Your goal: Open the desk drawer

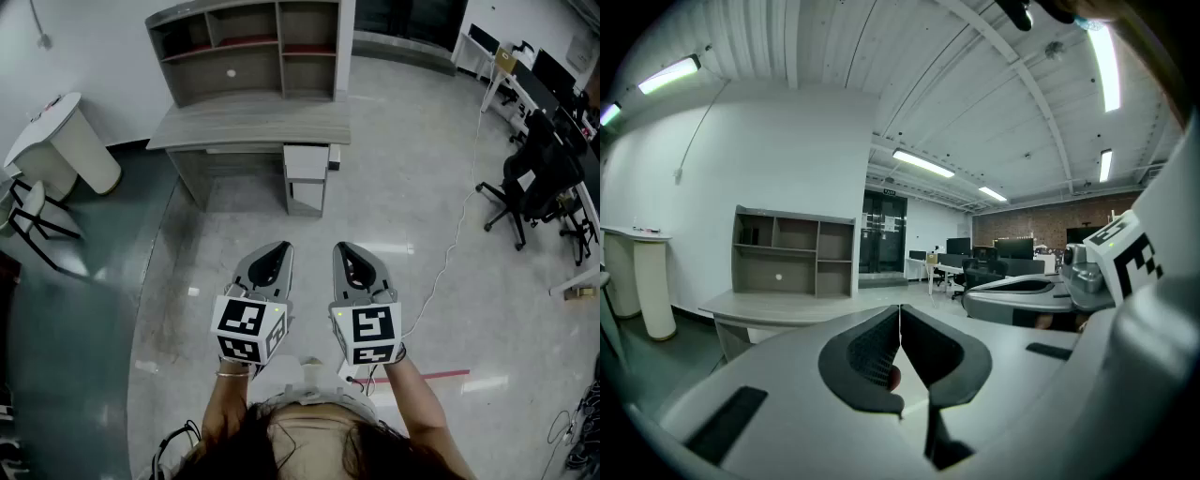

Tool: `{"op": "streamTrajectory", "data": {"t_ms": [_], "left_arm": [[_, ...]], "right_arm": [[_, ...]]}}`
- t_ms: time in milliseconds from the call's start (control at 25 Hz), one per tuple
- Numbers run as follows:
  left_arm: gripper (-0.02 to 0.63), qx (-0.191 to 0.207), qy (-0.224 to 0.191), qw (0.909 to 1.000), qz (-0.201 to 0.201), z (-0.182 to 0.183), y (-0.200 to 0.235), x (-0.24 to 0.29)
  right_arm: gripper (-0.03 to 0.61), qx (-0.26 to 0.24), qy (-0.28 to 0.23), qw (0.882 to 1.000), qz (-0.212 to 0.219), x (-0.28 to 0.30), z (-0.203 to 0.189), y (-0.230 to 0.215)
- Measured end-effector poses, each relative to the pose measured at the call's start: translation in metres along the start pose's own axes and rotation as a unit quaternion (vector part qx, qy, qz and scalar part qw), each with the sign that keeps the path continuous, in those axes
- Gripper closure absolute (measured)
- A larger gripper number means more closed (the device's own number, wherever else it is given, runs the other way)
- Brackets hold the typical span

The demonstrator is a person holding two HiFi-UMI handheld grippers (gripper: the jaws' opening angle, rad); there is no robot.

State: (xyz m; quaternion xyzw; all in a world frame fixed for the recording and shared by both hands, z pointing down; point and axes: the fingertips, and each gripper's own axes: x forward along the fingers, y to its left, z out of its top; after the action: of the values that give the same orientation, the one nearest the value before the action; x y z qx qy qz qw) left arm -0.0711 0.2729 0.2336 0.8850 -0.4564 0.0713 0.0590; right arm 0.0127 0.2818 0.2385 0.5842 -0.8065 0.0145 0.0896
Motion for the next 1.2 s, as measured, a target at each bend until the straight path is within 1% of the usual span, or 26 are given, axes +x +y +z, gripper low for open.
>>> {"op": "streamTrajectory", "data": {"t_ms": [280,600,840,1040,1200], "left_arm": [[0.6,-0.016,0.008,0.9998,0.006,-0.009,0.001,0.016],[0.601,-0.02,0.007,0.9998,0.006,-0.006,0.02,0.061],[0.601,-0.019,0.012,0.9997,-0.013,0.005,0.047,0.115],[0.601,-0.016,0.015,0.9995,-0.022,0.017,0.08,0.161],[0.601,-0.016,0.011,0.9997,-0.013,0.027,0.112,0.193]], "right_arm": [[0.557,0.009,-0.003,1.0,0.002,0.01,-0.005,-0.016],[0.557,0.016,0.002,1.0,-0.001,0.043,-0.01,-0.042],[0.557,0.015,0.01,1.0,-0.025,0.093,-0.009,-0.074],[0.557,0.02,0.017,0.999,-0.033,0.144,-0.002,-0.09],[0.557,0.013,0.031,0.999,-0.038,0.187,-0.004,-0.099]]}}
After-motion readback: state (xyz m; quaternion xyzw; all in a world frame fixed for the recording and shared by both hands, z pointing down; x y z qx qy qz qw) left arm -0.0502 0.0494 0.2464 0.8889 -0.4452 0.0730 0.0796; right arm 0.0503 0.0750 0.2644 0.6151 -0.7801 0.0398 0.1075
